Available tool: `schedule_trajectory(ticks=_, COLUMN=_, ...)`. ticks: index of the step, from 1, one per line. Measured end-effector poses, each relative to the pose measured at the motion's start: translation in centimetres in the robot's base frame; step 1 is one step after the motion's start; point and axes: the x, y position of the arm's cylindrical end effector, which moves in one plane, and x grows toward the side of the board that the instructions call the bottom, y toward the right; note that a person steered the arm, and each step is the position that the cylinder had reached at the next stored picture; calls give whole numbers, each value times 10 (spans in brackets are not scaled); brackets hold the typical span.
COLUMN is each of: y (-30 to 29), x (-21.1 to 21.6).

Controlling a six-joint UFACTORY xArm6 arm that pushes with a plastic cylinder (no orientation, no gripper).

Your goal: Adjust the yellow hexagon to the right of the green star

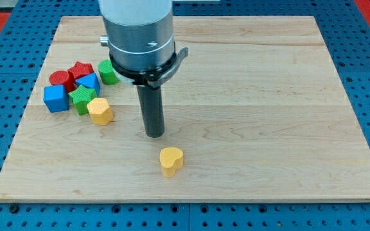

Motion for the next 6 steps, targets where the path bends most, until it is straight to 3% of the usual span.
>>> schedule_trajectory(ticks=3, y=-97, x=-7)
schedule_trajectory(ticks=4, y=-94, x=-17)
schedule_trajectory(ticks=5, y=-131, x=-33)
schedule_trajectory(ticks=6, y=-145, x=-22)
